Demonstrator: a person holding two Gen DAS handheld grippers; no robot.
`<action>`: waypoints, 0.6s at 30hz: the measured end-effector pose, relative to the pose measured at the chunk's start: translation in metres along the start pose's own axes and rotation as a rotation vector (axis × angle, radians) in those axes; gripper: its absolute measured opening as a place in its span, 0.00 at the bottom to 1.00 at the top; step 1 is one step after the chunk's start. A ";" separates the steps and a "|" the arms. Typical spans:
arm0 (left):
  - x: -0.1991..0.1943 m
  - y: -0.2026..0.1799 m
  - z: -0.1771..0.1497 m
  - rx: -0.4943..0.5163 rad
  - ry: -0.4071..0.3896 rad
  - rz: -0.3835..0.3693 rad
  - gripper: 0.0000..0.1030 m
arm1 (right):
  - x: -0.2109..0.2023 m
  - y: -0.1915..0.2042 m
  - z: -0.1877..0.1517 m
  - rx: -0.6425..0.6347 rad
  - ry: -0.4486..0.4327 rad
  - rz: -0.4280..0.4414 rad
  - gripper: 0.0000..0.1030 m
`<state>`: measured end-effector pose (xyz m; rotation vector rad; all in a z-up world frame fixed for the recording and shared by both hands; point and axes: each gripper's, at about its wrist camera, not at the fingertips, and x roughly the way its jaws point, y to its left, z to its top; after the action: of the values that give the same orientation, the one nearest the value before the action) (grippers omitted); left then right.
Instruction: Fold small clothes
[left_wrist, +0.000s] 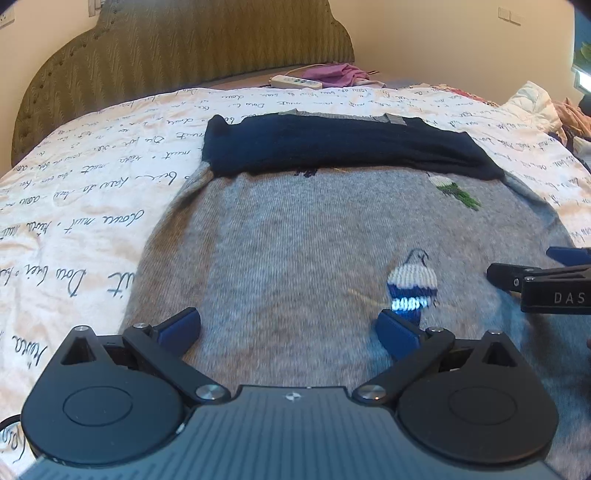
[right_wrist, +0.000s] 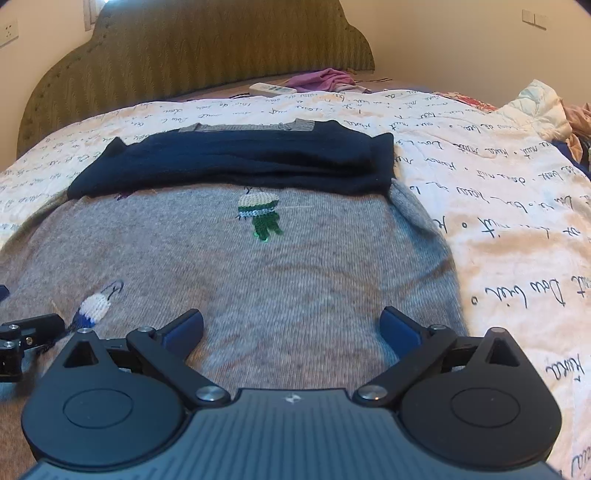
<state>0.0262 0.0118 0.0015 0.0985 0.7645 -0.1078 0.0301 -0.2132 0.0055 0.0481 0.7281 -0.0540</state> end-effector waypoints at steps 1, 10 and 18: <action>-0.003 0.000 -0.003 0.006 -0.001 0.003 1.00 | -0.003 0.001 -0.002 -0.007 0.000 0.000 0.99; -0.026 -0.001 -0.022 0.007 -0.001 0.017 1.00 | -0.033 -0.001 -0.028 -0.042 0.005 0.010 1.00; -0.043 0.000 -0.037 -0.010 0.003 0.011 1.00 | -0.055 -0.004 -0.047 -0.033 0.015 0.025 1.00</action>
<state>-0.0301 0.0189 0.0044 0.0932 0.7671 -0.0933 -0.0425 -0.2120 0.0075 0.0259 0.7428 -0.0177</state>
